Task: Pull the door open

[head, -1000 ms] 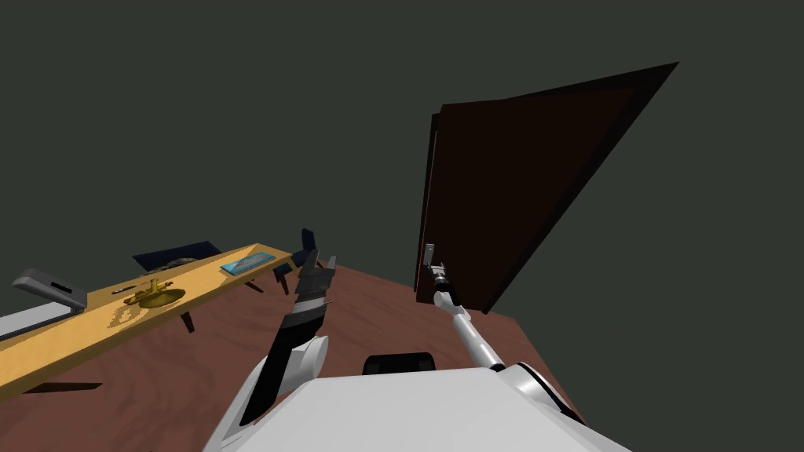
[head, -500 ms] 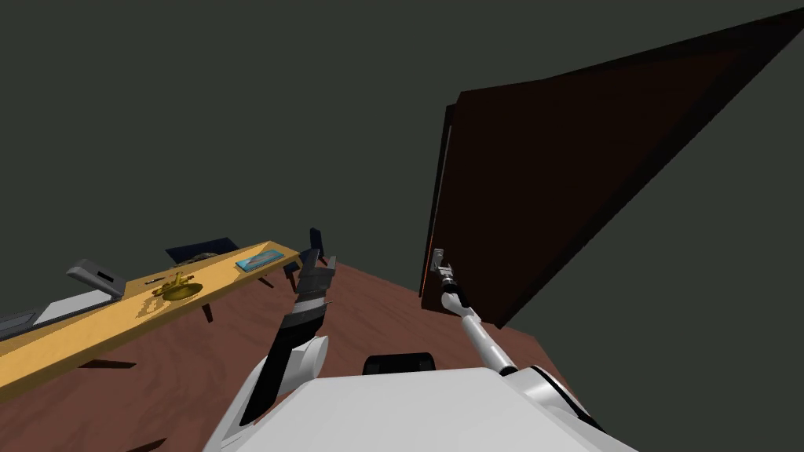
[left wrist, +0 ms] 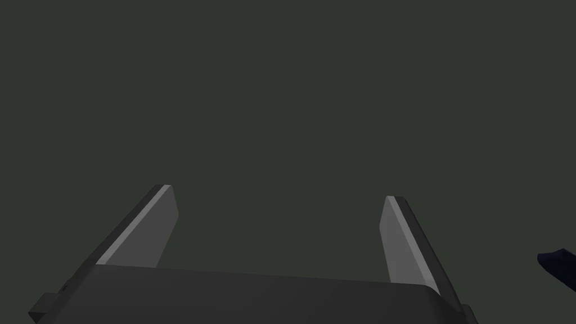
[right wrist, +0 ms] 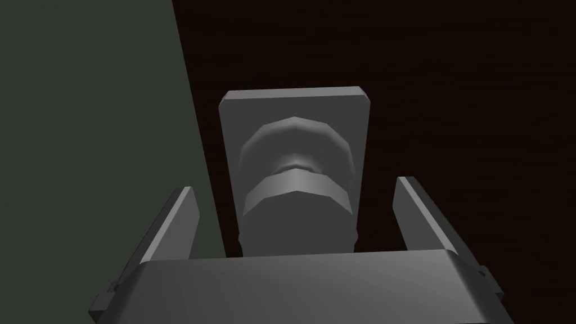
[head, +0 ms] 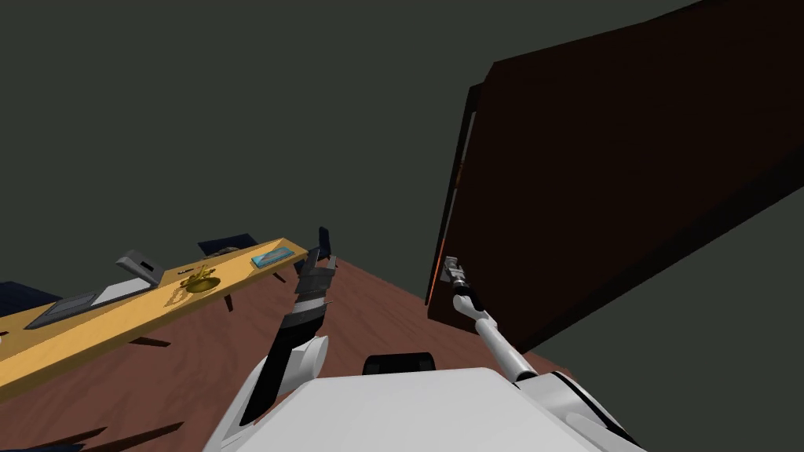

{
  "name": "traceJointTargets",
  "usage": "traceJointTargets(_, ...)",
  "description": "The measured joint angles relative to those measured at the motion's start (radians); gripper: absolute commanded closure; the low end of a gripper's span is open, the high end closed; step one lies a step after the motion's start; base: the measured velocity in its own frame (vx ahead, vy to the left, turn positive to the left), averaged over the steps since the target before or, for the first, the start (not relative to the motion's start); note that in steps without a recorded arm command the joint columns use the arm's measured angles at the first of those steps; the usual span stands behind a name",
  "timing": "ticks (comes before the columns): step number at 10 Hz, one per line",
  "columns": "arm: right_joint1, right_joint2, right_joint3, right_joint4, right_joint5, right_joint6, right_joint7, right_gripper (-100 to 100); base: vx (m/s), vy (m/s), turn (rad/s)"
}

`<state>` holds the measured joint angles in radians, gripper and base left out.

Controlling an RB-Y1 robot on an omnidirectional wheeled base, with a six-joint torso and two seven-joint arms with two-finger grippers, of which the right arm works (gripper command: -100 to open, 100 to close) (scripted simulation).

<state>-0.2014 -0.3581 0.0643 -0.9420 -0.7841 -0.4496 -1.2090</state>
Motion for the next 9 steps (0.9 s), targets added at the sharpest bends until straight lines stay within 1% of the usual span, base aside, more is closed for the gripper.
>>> traceJointTargets(1, 0.0, -0.003, 0.0, 0.001, 0.0, -0.001, -0.005, 100, -0.011, -0.001, -0.015)
traceJointTargets(6, 0.001, 0.0, 0.0, 0.001, 0.0, 0.002, 0.001, 100, -0.011, -0.001, 0.001)
traceJointTargets(7, 0.001, 0.0, 0.0, 0.001, 0.0, 0.002, 0.001, 100, -0.156, -0.058, 0.094)
traceJointTargets(9, 0.002, -0.018, 0.021, -0.008, 0.001, -0.003, -0.021, 100, -0.233, -0.082, 0.148)
